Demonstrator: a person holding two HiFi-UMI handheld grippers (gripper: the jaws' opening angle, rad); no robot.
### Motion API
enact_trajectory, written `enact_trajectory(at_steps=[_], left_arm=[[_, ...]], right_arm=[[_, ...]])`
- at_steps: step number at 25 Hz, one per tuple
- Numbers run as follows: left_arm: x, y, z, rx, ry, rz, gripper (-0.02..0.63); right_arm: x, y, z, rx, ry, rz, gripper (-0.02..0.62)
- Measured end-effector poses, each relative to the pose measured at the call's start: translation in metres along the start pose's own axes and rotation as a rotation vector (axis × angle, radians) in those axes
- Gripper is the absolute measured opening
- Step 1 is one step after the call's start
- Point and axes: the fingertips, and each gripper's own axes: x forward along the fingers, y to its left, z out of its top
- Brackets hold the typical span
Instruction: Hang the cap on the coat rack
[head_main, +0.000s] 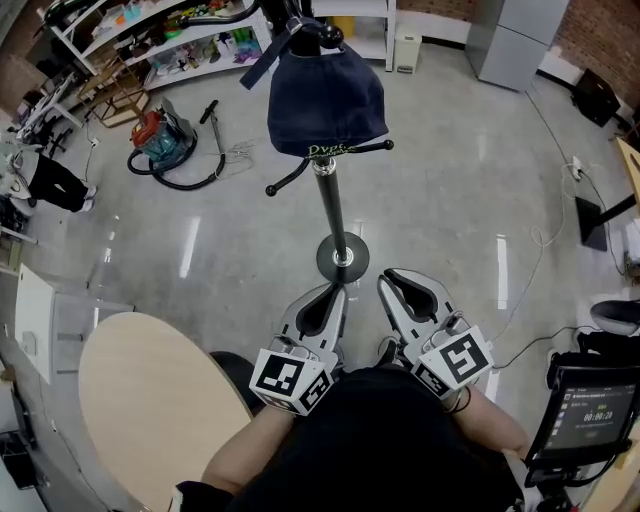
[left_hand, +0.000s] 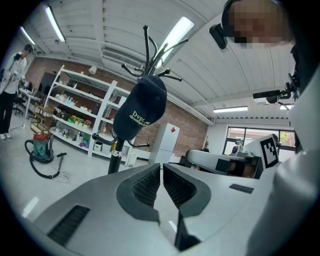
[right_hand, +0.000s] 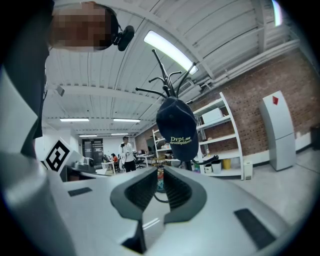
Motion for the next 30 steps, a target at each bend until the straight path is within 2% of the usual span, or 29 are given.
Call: enact_trajectory(at_steps=[14, 23, 30], left_arm=[[0.001, 0.003, -0.007, -0.009, 0.025, 0.007, 0.020], [0.007, 0.004, -0.014, -0.010, 0.042, 0.006, 0.020], [-0.003, 0.013, -0.018, -0.008, 0.061, 0.054, 0.020]], right_arm=[[0.007, 0.005, -0.002, 0.001, -0.008, 0.023, 0.035], [0.006, -0.003, -0.015, -0.005, 0.022, 0.002, 0.035], [0.013, 0.005, -0.021, 0.011, 0.021, 0.035, 0.035]])
